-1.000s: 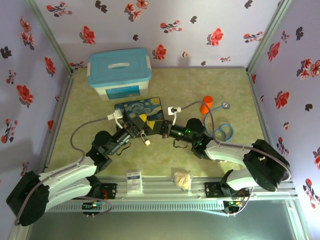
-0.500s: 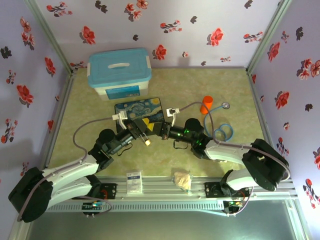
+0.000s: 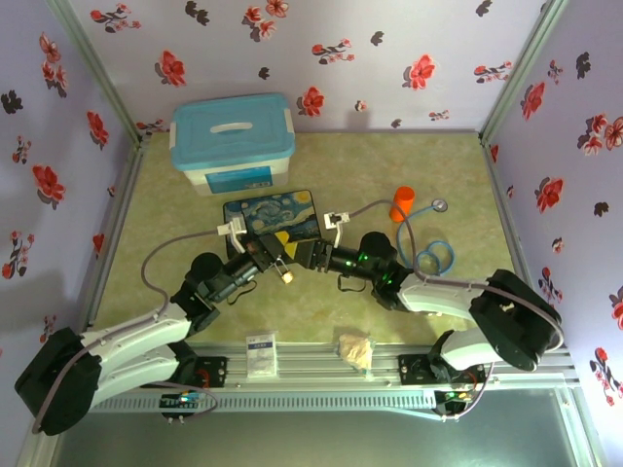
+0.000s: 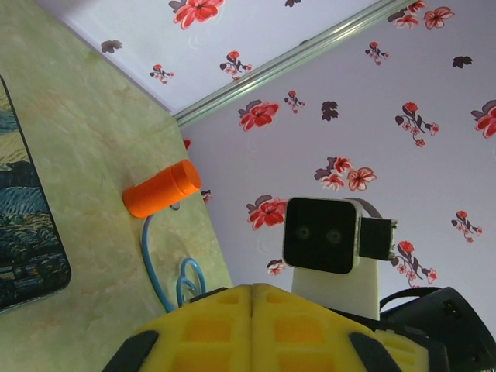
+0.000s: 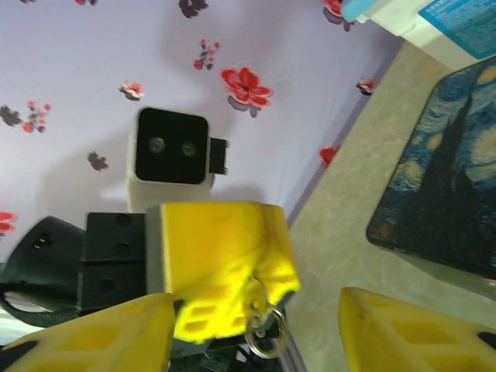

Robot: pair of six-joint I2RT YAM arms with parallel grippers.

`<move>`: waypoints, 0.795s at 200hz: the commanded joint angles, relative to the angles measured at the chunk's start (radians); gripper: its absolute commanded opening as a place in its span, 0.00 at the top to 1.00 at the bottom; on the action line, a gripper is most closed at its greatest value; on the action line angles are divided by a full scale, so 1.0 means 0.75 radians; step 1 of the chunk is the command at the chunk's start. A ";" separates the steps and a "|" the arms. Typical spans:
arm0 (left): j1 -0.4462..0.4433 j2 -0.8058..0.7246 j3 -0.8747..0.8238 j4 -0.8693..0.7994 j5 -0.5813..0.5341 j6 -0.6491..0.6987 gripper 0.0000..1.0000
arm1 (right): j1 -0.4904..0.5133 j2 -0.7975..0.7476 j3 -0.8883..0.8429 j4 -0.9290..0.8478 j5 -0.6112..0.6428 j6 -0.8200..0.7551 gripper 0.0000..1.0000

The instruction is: Unlock the padlock with the key

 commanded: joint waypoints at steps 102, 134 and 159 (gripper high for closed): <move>0.010 0.019 -0.031 0.123 -0.027 -0.074 1.00 | 0.008 0.072 0.002 0.222 0.018 0.049 0.93; 0.010 0.018 -0.039 0.114 -0.034 -0.065 0.98 | 0.008 0.029 -0.001 0.121 0.033 0.012 1.00; 0.038 -0.048 -0.032 0.008 -0.045 -0.023 0.52 | 0.008 -0.033 -0.004 -0.096 0.081 -0.049 1.00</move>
